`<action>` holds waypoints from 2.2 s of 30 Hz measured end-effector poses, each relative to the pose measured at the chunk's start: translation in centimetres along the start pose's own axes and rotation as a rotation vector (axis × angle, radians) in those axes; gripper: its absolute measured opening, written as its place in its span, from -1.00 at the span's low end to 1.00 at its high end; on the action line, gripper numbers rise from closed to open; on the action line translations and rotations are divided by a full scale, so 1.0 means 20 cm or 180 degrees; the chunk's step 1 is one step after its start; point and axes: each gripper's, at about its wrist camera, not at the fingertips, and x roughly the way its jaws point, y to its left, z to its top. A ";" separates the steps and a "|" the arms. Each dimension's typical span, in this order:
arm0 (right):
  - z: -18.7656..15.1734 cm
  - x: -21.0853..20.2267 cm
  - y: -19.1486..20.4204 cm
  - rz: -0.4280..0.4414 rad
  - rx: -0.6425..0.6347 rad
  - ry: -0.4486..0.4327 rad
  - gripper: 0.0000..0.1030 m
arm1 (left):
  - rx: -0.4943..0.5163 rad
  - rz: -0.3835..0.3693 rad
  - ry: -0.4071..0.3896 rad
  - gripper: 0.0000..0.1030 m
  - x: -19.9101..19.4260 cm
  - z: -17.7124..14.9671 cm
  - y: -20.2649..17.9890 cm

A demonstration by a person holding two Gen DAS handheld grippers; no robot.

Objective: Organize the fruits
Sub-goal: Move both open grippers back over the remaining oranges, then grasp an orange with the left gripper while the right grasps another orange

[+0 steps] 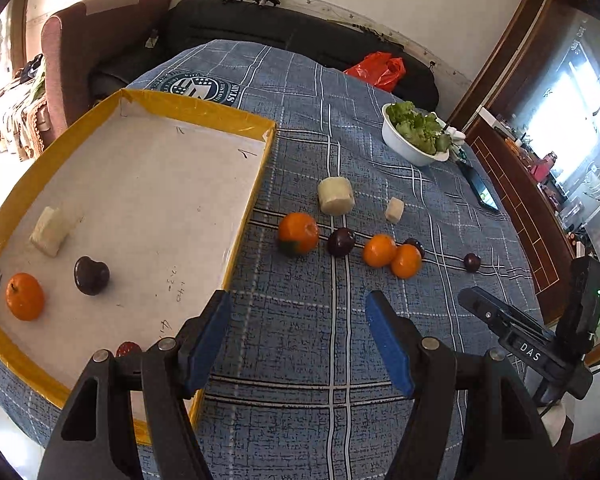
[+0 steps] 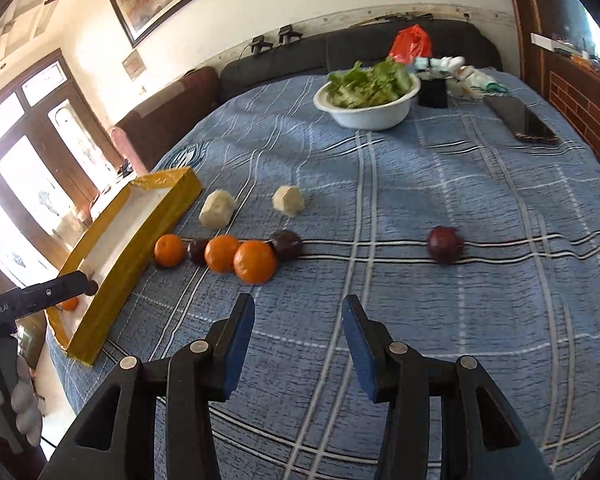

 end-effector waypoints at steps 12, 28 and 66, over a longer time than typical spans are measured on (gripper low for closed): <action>0.07 0.30 0.16 -0.0012 -0.0132 0.0253 -0.03 | 0.0094 0.0073 0.0131 0.34 0.13 -0.03 -0.01; 0.10 0.41 0.24 -0.0169 -0.0370 0.0150 -0.33 | 0.0365 0.0115 0.0099 0.41 0.16 -0.03 -0.06; 0.06 0.21 -0.07 0.0250 0.0499 -0.0162 -0.61 | 0.1394 0.0081 0.0160 -0.35 0.67 0.21 -0.48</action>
